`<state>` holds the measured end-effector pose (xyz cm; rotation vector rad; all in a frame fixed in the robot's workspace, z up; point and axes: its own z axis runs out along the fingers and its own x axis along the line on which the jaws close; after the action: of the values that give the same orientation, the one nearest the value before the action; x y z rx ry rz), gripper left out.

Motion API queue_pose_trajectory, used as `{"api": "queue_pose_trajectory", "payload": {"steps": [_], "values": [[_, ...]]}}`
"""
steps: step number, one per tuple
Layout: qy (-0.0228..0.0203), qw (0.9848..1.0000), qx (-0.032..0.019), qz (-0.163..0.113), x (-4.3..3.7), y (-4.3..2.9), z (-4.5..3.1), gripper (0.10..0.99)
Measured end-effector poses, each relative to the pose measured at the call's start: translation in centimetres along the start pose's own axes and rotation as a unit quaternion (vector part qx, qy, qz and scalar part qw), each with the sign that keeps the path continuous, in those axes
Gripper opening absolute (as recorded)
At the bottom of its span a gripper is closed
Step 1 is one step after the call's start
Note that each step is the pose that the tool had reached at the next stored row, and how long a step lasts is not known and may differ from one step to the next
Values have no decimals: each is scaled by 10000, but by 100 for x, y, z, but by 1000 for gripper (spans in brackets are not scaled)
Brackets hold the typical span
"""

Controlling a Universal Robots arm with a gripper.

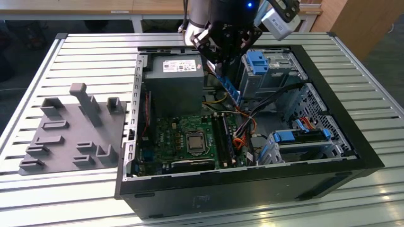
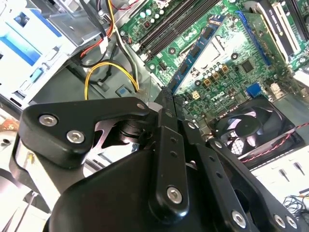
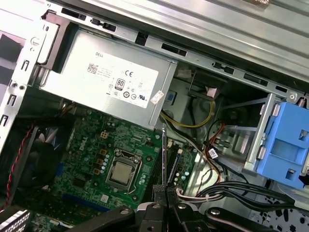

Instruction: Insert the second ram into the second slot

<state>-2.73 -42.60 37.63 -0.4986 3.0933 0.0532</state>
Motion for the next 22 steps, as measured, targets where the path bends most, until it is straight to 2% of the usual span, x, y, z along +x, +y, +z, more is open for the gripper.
{"api": "queue_pose_trajectory", "payload": {"steps": [22], "values": [[-16,9988,6,486,0,0,0,122]]}}
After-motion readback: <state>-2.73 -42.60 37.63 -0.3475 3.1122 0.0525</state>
